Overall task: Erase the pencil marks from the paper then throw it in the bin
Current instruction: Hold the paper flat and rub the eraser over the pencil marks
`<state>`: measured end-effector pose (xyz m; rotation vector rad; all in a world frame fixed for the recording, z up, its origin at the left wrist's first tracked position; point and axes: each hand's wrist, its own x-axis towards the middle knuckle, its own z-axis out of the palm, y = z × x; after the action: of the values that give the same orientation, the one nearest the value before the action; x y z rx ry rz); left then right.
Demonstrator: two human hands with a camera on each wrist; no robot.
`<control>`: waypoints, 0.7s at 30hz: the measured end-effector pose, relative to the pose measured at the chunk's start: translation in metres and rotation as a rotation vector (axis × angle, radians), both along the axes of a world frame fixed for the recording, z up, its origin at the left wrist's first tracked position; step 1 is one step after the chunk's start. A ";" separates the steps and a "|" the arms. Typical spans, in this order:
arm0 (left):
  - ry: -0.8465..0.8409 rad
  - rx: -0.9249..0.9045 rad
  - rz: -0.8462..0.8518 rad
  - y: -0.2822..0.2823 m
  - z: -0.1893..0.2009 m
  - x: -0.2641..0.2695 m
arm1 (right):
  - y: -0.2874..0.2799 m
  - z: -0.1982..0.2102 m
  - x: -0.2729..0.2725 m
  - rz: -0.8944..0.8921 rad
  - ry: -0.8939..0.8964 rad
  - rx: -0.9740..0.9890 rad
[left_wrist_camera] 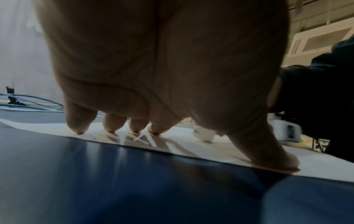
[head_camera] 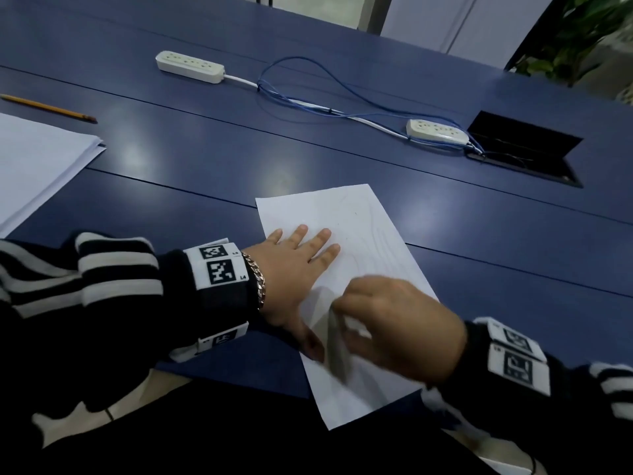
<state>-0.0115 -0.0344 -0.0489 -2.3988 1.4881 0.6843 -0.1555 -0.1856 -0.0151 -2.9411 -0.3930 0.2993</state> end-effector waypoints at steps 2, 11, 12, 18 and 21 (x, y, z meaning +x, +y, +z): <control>-0.001 0.002 -0.002 -0.001 0.001 0.000 | -0.002 0.000 -0.005 0.041 0.052 0.027; -0.003 0.011 -0.005 0.001 -0.001 0.002 | -0.001 0.005 -0.007 0.011 0.095 0.043; 0.005 0.008 -0.002 0.002 -0.001 0.002 | -0.006 0.007 -0.002 0.012 0.127 0.051; 0.021 -0.008 0.011 0.004 0.000 0.002 | -0.025 0.003 0.037 -0.140 -0.031 -0.017; 0.011 0.000 0.011 0.003 -0.001 0.002 | -0.001 0.003 0.014 0.001 0.049 -0.007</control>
<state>-0.0092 -0.0313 -0.0497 -2.4086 1.4806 0.7012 -0.1417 -0.1866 -0.0123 -2.9341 -0.3869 0.3722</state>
